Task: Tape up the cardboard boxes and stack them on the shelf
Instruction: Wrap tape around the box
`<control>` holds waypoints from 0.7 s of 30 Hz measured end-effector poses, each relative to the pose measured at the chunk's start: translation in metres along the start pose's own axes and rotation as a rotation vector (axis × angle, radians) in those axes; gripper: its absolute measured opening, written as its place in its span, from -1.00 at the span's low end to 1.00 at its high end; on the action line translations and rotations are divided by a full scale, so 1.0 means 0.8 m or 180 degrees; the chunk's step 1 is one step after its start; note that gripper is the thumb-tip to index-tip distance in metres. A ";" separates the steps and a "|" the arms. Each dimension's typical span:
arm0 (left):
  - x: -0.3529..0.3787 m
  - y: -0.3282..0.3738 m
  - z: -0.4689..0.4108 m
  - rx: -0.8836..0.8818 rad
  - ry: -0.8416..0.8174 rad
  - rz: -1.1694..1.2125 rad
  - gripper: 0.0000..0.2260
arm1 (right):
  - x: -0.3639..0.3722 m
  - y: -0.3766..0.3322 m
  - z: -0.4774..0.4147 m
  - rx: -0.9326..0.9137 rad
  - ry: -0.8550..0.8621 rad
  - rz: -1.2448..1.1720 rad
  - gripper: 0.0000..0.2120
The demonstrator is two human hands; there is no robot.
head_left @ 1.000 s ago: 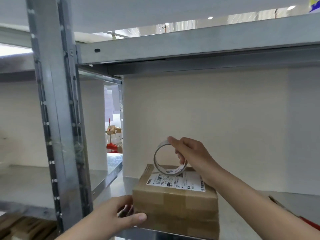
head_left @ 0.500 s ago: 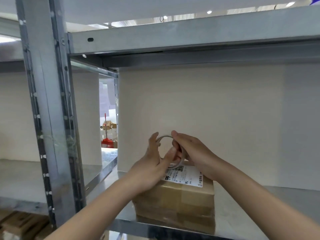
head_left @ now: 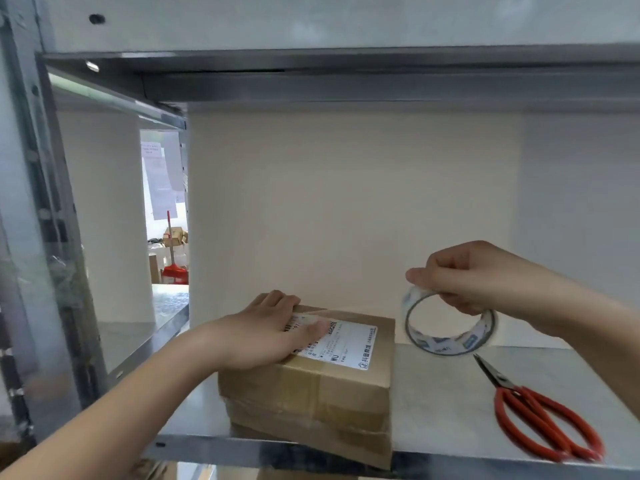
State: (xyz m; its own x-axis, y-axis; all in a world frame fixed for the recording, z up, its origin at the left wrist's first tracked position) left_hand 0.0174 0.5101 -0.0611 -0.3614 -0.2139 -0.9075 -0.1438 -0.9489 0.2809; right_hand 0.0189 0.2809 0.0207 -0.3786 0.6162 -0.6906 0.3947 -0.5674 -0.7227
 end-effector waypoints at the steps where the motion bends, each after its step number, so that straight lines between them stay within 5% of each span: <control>1: 0.001 -0.001 0.001 -0.0025 -0.0064 0.0002 -0.13 | 0.005 0.011 0.006 0.0110 -0.0050 0.0059 -0.60; 7: 0.004 0.004 0.012 0.0038 -0.0170 -0.0074 0.02 | 0.034 0.068 0.019 0.0447 0.0211 0.0531 -0.63; 14: 0.005 0.035 0.007 0.0582 -0.0130 -0.0585 -0.52 | 0.077 0.088 -0.015 0.0599 0.0018 0.0772 -0.61; 18: 0.037 0.125 0.019 0.1407 -0.0350 -0.0947 -0.30 | 0.085 0.089 -0.021 0.0488 -0.0338 0.0391 -0.74; 21: 0.038 0.145 0.020 0.1479 -0.0162 -0.1224 -0.16 | 0.081 0.094 -0.017 0.0531 -0.0297 0.0148 -0.72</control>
State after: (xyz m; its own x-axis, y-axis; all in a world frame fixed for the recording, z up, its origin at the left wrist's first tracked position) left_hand -0.0253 0.3973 -0.0509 -0.2456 0.1465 -0.9582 -0.6560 -0.7528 0.0531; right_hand 0.0357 0.2856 -0.0783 -0.4424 0.5383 -0.7173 0.2724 -0.6814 -0.6793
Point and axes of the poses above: each hand's wrist, its own z-axis away from the middle knuckle, its own x-axis out of the palm, y = z × x, the point moved 9 cm from there along -z, towards the middle knuckle, and after that the axes turned 14 degrees about -y, right-handed, at the moved point
